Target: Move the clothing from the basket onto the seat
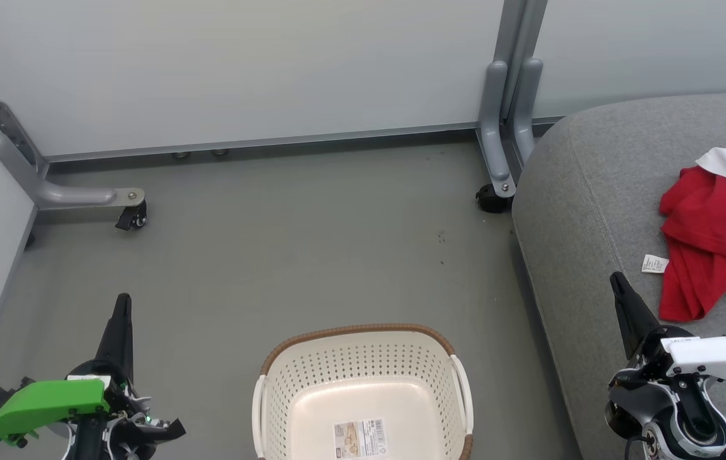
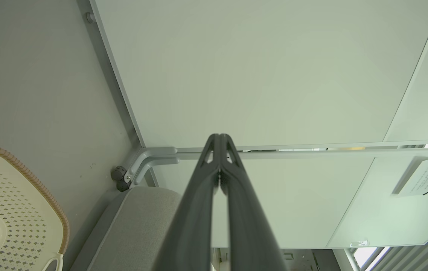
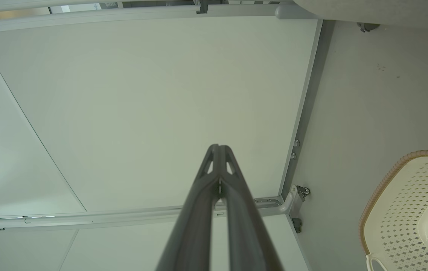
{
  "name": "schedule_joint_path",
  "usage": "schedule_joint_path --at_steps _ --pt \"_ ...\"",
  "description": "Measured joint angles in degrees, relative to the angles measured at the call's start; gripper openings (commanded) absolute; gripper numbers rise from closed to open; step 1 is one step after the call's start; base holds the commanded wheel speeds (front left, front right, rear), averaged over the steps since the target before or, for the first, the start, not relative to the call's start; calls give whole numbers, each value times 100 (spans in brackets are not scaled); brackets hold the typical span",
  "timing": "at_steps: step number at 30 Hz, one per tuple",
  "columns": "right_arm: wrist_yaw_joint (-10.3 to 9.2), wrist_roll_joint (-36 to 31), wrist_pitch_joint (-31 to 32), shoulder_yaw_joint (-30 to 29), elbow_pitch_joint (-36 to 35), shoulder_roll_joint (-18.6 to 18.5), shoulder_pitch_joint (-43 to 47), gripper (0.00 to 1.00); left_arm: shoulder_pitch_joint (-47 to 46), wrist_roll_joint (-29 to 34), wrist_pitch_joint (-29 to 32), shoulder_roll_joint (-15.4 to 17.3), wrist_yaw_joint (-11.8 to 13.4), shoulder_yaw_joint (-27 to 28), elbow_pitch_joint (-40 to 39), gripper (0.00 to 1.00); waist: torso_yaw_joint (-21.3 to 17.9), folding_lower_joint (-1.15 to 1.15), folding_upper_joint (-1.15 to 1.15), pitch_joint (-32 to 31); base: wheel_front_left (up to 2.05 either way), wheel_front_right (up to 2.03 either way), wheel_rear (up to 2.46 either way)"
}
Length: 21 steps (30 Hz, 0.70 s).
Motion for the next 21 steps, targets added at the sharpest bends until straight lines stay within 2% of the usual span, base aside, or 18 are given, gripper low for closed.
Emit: schedule_joint_path --at_steps 21 --pt "0 -29 24 -31 2 29 -2 0 0 0 0 0 0 0 0 0 0 0 0 0 0 0 0"
